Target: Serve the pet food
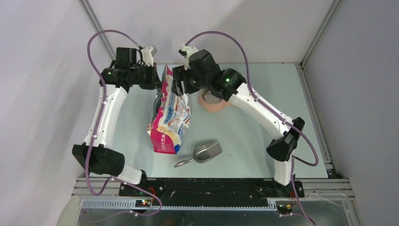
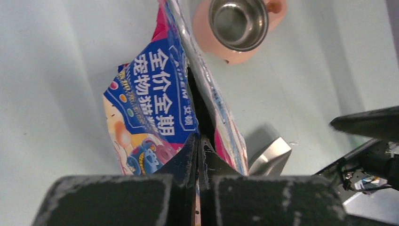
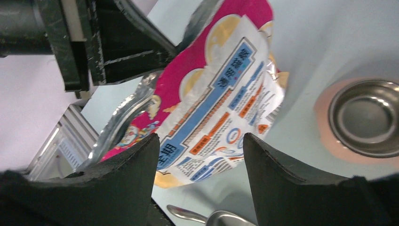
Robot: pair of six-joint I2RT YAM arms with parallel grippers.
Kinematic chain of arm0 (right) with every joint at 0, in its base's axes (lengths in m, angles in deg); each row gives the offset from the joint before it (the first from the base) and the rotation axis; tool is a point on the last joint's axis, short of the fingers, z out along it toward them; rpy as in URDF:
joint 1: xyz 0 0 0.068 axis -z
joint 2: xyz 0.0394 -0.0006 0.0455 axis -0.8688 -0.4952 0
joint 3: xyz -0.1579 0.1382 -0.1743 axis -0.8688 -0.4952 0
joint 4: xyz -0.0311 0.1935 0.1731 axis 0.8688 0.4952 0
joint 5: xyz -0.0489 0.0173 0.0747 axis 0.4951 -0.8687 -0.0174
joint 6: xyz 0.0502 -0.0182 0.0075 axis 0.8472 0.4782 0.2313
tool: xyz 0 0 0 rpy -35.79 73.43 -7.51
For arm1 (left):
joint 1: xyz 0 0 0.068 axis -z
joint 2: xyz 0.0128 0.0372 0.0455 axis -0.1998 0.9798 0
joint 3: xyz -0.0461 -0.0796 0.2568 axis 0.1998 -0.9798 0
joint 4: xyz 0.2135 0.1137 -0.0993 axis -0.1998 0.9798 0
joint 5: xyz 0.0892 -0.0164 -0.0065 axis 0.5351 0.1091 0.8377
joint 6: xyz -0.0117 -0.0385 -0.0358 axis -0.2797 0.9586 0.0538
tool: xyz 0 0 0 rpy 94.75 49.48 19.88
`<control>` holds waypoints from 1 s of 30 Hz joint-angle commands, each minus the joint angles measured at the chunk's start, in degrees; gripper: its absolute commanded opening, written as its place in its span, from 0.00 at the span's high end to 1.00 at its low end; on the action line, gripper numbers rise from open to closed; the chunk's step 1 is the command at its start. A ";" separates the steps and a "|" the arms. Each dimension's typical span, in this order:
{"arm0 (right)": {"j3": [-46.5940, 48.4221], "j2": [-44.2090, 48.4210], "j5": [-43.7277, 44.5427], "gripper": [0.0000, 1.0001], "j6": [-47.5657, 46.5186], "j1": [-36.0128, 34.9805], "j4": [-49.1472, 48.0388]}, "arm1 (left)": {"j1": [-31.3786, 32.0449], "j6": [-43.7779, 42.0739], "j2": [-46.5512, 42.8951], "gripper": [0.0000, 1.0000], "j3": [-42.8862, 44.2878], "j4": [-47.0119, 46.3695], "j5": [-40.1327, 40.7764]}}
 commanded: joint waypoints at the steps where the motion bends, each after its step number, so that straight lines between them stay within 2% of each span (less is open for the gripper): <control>1: 3.83 -0.36 3.79 0.33 4.59 -2.99 -0.62 | -0.12 3.02 -2.88 1.00 -0.61 -2.71 -4.85; 5: 4.43 -2.10 6.76 0.33 5.00 -5.55 0.08 | -0.13 3.07 -2.97 1.00 -1.05 -2.72 -4.89; 11: 6.65 -5.44 6.74 0.33 6.50 -7.92 -0.17 | -0.08 2.78 -4.52 1.00 -2.27 -2.88 -4.50; 15: 8.11 -6.82 13.10 0.37 7.56 -9.96 1.18 | -0.07 2.60 -5.39 1.00 -2.54 -2.58 -3.94; 18: 8.56 -7.48 17.80 0.44 8.29 -10.78 2.08 | -0.08 2.44 -5.79 1.00 -2.47 -2.44 -3.61; 22: 7.28 -6.68 23.00 0.62 8.52 -11.17 3.34 | -0.08 2.09 -6.30 1.00 -2.36 -2.14 -2.30; 23: 6.34 -6.40 23.41 0.68 8.46 -11.11 3.61 | -0.06 2.06 -6.45 1.00 -2.45 -1.94 -2.00; 26: 4.32 -4.87 24.12 0.80 7.99 -10.84 3.70 | -0.05 2.49 -7.17 0.99 -3.11 -1.60 -0.62; 29: 3.35 -4.39 24.67 0.87 7.47 -10.38 3.70 | -0.01 2.97 -7.81 0.73 -4.60 -1.07 0.06; 30: 3.33 -4.38 24.82 0.87 7.17 -10.25 3.60 | 0.08 3.05 -7.91 0.70 -5.68 -0.73 0.14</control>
